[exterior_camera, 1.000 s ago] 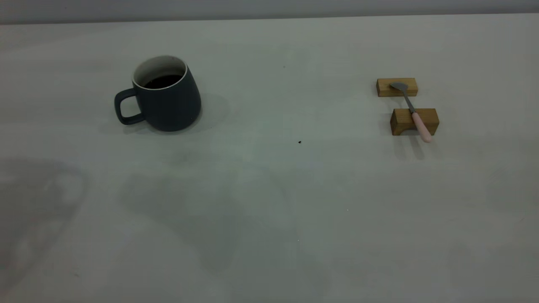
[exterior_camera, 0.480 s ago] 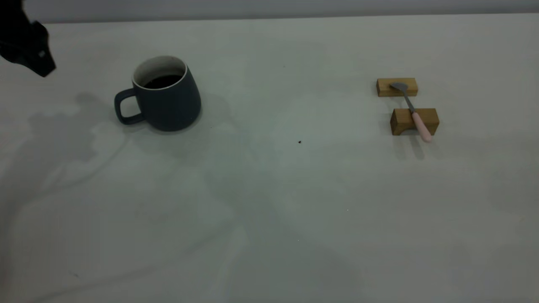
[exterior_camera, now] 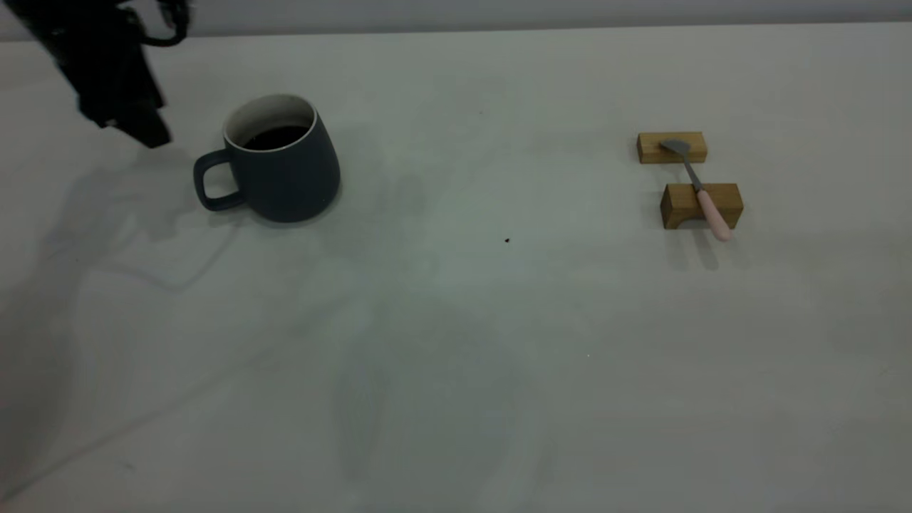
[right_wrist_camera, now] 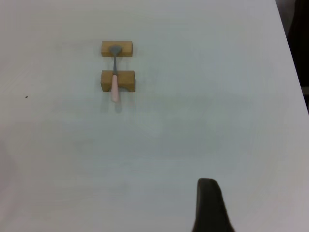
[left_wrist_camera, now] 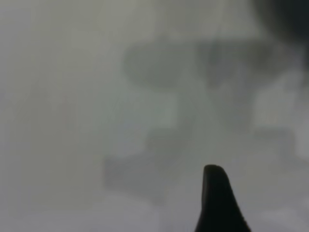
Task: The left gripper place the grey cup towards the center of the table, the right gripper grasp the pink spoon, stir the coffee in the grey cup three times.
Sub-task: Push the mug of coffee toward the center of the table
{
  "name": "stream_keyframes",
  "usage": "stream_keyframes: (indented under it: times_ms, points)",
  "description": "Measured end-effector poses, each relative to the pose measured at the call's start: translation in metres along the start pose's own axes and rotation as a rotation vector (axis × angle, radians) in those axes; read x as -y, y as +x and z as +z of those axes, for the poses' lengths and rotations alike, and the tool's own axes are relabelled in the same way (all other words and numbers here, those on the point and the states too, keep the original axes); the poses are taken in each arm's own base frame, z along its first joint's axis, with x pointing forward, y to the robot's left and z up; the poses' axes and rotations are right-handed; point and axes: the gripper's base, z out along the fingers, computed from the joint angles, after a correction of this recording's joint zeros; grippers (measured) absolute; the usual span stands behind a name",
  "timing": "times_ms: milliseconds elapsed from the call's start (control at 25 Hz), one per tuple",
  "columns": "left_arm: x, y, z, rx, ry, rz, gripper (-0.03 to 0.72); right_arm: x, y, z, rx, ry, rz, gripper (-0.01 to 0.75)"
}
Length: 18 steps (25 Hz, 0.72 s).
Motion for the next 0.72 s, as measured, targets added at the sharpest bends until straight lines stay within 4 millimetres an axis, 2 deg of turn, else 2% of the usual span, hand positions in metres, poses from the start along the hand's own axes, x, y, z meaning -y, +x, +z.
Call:
stream_keyframes:
  times_ms: [160,320,520,720]
  points:
    - [-0.007,-0.01,0.01,0.083,0.097,0.167,0.528,0.0,0.0,0.0,0.0,0.0,0.0,0.539]
    - [-0.007,-0.018,0.017,0.097,0.144,0.232,0.528,0.0,0.0,0.0,0.0,0.0,0.0,0.539]
    - [0.003,-0.036,0.026,0.094,0.177,0.284,0.528,0.0,0.0,0.0,0.0,0.0,0.0,0.539]
    - [0.018,-0.068,0.032,0.095,0.19,0.322,0.528,0.0,0.0,0.0,0.0,0.0,0.0,0.539]
